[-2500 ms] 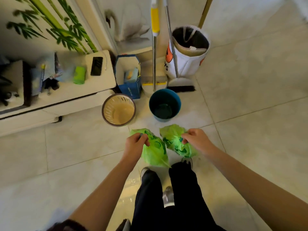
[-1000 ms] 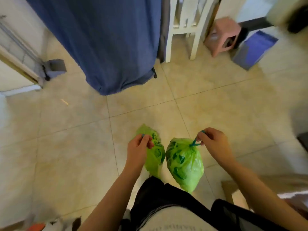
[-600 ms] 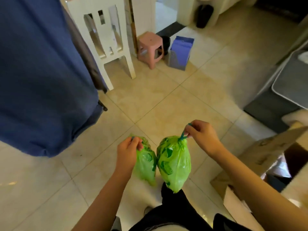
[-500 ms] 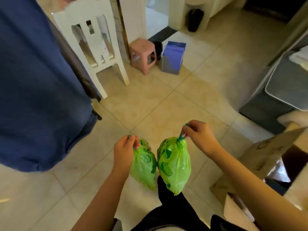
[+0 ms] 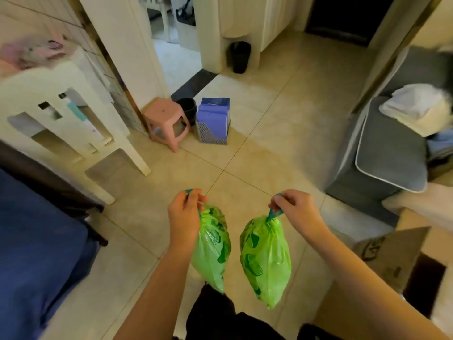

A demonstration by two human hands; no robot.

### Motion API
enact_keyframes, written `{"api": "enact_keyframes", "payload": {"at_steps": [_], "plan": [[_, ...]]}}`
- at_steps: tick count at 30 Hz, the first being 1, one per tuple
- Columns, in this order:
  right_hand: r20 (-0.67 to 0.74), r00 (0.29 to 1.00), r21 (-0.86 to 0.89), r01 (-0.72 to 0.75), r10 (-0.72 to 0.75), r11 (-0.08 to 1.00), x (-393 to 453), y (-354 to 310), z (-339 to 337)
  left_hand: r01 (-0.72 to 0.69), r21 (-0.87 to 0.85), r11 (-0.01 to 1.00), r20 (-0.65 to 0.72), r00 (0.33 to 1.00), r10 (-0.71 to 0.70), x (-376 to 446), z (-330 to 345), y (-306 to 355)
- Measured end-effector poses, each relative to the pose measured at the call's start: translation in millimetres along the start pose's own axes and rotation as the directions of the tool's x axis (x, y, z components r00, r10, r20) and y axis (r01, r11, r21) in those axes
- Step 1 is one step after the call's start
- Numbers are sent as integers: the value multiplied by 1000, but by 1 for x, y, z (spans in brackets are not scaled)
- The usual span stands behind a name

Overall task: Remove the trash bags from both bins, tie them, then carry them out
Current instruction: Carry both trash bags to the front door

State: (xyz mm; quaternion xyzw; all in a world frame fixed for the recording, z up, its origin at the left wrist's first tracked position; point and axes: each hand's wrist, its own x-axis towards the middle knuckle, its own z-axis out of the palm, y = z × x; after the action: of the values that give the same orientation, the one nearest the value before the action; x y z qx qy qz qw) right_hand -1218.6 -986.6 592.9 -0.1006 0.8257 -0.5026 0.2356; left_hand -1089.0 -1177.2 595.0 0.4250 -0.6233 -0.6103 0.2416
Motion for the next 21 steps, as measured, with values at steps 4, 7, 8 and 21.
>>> {"api": "enact_keyframes", "payload": {"at_steps": [4,7,8,21], "plan": [[-95,993,92,-55,64,994,87,-9,-39,-8,32,999,89,996,5,77,72,19],[-182,979,178,-60,93,982,160,-22,-74,-56,54,997,201,979,44,136,134,42],[-222,969,184,-68,109,981,187,-26,-87,-63,58,996,246,968,47,157,159,51],[-358,927,101,-81,112,992,451,-58,-234,-290,202,935,503,850,155,363,425,146]]}}
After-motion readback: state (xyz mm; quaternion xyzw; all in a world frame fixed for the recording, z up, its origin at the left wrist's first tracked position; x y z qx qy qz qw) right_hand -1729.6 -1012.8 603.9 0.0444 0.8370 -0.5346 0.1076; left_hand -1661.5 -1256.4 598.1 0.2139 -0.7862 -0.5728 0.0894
